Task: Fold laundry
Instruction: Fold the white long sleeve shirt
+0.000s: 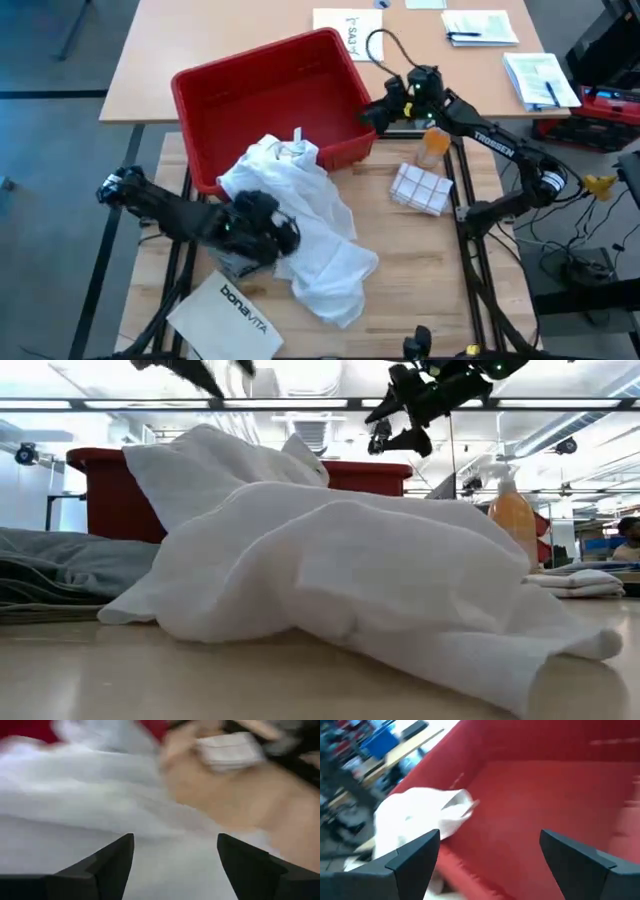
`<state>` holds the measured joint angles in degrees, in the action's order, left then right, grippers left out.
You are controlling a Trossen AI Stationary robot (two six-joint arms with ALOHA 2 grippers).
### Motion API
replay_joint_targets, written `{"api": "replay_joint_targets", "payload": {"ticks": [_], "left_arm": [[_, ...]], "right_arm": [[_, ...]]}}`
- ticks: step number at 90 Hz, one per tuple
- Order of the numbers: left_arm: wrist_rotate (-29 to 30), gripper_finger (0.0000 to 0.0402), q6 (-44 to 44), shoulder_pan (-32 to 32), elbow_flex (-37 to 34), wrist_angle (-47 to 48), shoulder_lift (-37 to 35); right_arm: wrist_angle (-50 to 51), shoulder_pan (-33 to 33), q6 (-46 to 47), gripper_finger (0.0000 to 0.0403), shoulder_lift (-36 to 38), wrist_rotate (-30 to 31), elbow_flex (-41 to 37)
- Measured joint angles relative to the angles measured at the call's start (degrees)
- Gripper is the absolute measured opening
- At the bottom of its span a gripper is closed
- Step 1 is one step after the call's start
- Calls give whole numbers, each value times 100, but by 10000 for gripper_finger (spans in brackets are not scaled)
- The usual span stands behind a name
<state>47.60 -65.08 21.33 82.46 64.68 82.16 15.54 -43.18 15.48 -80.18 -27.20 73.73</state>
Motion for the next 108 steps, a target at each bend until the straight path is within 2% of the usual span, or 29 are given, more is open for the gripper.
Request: {"api": "replay_joint_targets", "payload": {"ticks": [12,26,37,47,66,72,79,98,102,108], "left_arm": [[-253,271,901,-593,-11,375,-520],[-542,315,1869,-1202,-145,849,-870],[-1543,359,2626,-1919,-574,816,-1109],[-2603,393,3070,-2675,-997,19,-1353],[-3391,385,3283,-3439,-1578,-524,-1442],[-3416,358,3185,-3425,-1575,-582,-1448],[-3333,296,3057,-3294,-1464,-527,-1426],[-2943,48,3268,-2836,-839,-783,-1297],[-2905,21,3333,-2834,-762,-943,-1253],[-2909,11,3290,-2836,-674,-1042,-1160]], "right_arm": [[194,263,-111,328,-9,-18,0],[260,484,-116,321,-9,20,0],[264,556,-20,313,-11,18,1],[286,597,12,306,-11,24,0],[458,616,-2,291,-16,24,0],[557,616,-40,285,-16,24,0],[715,616,-123,279,-16,24,0],[861,618,-402,261,2,26,0],[829,618,-443,257,10,23,0],[814,618,-515,251,20,24,0]]}}
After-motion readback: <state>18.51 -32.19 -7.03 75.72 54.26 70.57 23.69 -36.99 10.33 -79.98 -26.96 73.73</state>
